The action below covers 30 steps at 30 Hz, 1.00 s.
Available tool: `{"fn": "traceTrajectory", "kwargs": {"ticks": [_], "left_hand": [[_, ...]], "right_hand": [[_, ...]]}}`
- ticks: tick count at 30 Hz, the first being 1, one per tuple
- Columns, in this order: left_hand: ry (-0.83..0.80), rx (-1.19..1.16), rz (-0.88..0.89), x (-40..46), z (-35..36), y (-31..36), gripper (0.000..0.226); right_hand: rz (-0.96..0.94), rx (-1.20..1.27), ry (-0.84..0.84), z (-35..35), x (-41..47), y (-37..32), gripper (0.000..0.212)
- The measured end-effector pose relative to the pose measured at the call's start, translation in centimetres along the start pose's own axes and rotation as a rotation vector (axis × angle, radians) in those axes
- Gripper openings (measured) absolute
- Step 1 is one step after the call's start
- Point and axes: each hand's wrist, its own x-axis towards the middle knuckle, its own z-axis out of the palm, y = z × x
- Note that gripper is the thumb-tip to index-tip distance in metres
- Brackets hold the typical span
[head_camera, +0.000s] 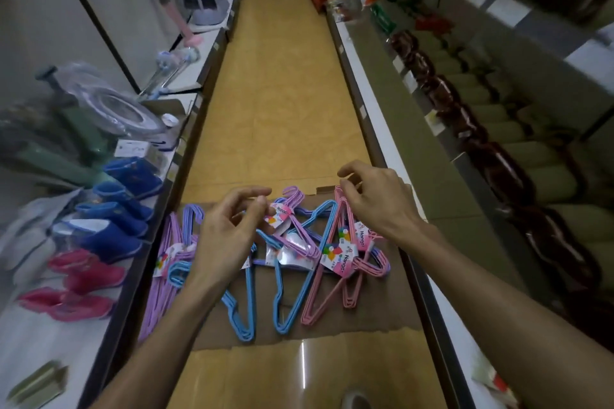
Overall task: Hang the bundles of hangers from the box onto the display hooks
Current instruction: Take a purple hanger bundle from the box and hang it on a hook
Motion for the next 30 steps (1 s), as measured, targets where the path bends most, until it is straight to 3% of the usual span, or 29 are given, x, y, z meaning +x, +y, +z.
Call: {"fn": "traceTrajectory", "kwargs": {"ticks": [15,27,30], "left_hand": [[-0.054,-0.070,-0.066,2.9,7.2,-26.4,0.016],[-0.008,-0.105,-0.127,4.6,7.9,-35.4,0.017],[-0.001,-0.091,-0.143,5.1,7.6,-36.6,0.017]], "right_hand": [[0.008,-0.028,0.029,22.9,3.1,12.3,0.025],[0.034,0.091,-0.098,34.4,6.9,14.6,0.029],[0.099,0.149,-0.186,36.7,7.8,14.5,0.046]]}}
